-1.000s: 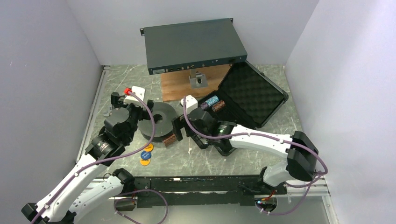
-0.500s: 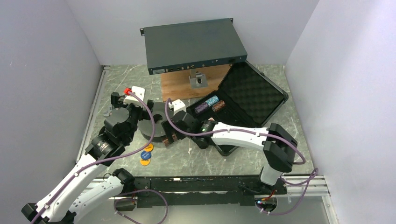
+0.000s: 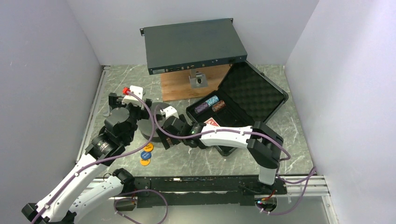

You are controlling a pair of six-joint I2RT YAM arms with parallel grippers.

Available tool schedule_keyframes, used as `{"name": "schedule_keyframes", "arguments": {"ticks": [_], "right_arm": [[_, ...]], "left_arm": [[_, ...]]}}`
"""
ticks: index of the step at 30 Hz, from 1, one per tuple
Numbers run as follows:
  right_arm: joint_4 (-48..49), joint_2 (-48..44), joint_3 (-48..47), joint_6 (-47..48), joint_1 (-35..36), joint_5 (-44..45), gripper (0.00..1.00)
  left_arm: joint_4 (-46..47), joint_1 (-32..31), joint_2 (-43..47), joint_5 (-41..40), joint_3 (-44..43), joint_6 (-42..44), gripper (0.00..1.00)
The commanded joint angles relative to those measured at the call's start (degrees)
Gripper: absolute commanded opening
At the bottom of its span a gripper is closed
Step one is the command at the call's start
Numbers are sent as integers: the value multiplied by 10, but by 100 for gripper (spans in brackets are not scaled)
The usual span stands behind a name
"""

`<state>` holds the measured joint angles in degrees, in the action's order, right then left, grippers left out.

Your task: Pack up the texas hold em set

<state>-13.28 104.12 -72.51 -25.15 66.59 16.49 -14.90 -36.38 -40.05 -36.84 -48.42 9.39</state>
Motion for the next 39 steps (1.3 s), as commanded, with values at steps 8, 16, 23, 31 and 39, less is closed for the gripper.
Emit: {"name": "schedule_keyframes", "arguments": {"ticks": [8,16,23,31,39], "right_arm": [[3,32,-42,2,7,17,100],[1,58,-60,7,12,16,100],[4,72,-65,12,13,15,100],[4,90,-73,21,15,10,98],[8,96,-75,28,16,10,94]], "left_arm": [[0,76,9,-140,-20,-65,100],[21,101,22,-176,-8,-85,100],[17,111,22,-148,-10,-85,100],[9,118,15,-121,-14,-85,100],[3,126,13,-109,-16,-88,100]]}}
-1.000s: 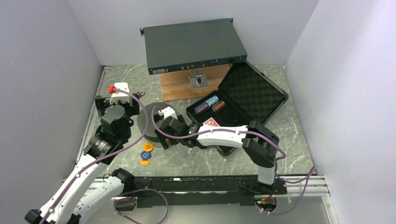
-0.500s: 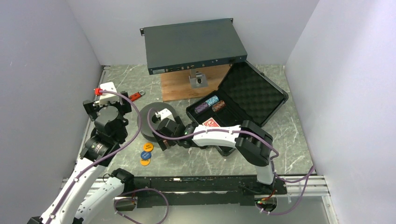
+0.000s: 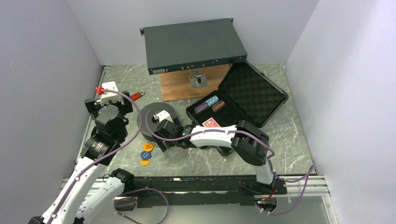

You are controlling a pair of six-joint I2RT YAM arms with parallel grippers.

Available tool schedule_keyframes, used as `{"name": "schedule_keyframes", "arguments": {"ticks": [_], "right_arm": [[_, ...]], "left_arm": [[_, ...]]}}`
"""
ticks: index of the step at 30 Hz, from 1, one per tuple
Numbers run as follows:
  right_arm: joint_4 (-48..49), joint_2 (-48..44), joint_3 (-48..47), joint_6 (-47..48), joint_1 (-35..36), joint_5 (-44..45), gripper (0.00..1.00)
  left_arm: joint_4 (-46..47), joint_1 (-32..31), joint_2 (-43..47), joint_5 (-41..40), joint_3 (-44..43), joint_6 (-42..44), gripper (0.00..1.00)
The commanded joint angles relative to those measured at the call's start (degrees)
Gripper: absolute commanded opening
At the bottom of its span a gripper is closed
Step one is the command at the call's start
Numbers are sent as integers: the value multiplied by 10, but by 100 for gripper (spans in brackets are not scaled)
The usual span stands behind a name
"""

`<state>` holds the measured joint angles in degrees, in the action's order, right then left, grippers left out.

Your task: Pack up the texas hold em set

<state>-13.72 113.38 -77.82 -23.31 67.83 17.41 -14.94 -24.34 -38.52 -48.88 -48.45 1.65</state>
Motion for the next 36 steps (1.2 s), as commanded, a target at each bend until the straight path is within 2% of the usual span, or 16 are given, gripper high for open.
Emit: {"name": "schedule_keyframes", "arguments": {"ticks": [1,16,30,36], "right_arm": [[14,4,-21,10,4,1,94],[19,14,-20,18,5,-4,86],[19,18,-23,26,7,1,84],[23,15,-21,28,8,8,78]], "left_arm": [[2,6,-3,12,-16,-12,100],[0,9,-4,19,-17,-10,100],[0,9,-4,22,-17,-9,100],[1,9,-2,23,-17,-8,100]]}}
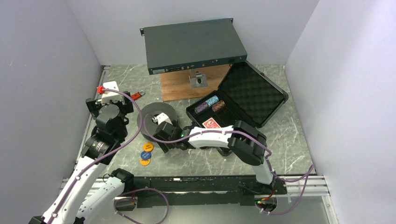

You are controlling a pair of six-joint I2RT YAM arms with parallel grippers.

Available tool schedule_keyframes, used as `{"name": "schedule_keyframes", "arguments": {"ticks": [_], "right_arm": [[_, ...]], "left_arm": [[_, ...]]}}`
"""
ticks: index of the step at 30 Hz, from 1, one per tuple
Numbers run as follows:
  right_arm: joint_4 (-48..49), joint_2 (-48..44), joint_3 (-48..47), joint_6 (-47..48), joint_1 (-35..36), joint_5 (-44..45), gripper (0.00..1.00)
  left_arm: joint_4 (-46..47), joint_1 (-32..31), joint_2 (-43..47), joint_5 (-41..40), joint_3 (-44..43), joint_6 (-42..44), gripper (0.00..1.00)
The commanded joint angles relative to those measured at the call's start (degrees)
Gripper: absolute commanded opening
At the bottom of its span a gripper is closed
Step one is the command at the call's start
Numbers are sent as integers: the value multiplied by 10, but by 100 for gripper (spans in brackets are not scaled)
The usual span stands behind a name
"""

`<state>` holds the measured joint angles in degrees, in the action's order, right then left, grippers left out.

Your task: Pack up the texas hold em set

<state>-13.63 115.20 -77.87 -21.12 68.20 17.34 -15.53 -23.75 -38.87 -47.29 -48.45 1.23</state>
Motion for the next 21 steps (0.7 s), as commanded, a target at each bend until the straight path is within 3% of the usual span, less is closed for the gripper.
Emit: {"name": "schedule_keyframes", "arguments": {"ticks": [1,9,21], "right_arm": [[24,-4,-18,7,4,11,77],[24,-5,-18,9,5,16,59],[0,-63,-1,19,12,6,50]], "left_arm": [[6,3,2,7,-17,-4,100],[4,3,-2,12,-18,-6,100],[5,3,-3,18,-17,-5,100]]}}
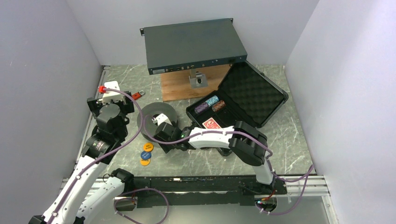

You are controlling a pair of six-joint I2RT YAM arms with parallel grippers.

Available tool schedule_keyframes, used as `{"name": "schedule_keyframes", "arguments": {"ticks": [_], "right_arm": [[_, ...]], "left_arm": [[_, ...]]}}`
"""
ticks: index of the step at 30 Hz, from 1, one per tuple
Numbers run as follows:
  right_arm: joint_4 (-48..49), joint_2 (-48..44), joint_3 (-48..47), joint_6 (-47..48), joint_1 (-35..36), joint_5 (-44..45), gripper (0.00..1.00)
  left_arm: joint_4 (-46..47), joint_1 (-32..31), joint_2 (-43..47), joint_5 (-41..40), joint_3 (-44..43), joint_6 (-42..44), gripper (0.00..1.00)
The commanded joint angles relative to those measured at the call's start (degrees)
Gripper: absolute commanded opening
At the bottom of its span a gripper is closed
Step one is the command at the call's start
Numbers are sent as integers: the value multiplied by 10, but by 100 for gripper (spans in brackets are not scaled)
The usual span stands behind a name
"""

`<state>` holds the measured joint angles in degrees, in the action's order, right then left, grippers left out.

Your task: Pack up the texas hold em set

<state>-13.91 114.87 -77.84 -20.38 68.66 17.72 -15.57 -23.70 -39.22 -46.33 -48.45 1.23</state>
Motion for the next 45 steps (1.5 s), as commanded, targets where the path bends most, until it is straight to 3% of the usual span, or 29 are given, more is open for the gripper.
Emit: {"name": "schedule_keyframes", "arguments": {"ticks": [1,14,19,32,45], "right_arm": [[3,-69,4,13,8,-2,48],[-17,-190,73,28,9,-46,24],[-31,-219,73,65,9,-20,1],[-21,-280,78,166,-19,69,0],[34,-326,125,218,-167,11,0]], "left_arm": [[5,2,1,9,-17,-5,100],[2,2,0,17,-18,-5,100],[1,2,-1,18,-18,-4,100],[1,2,-4,41,-18,-2,100],[3,2,-8,50,-17,3,99]]}}
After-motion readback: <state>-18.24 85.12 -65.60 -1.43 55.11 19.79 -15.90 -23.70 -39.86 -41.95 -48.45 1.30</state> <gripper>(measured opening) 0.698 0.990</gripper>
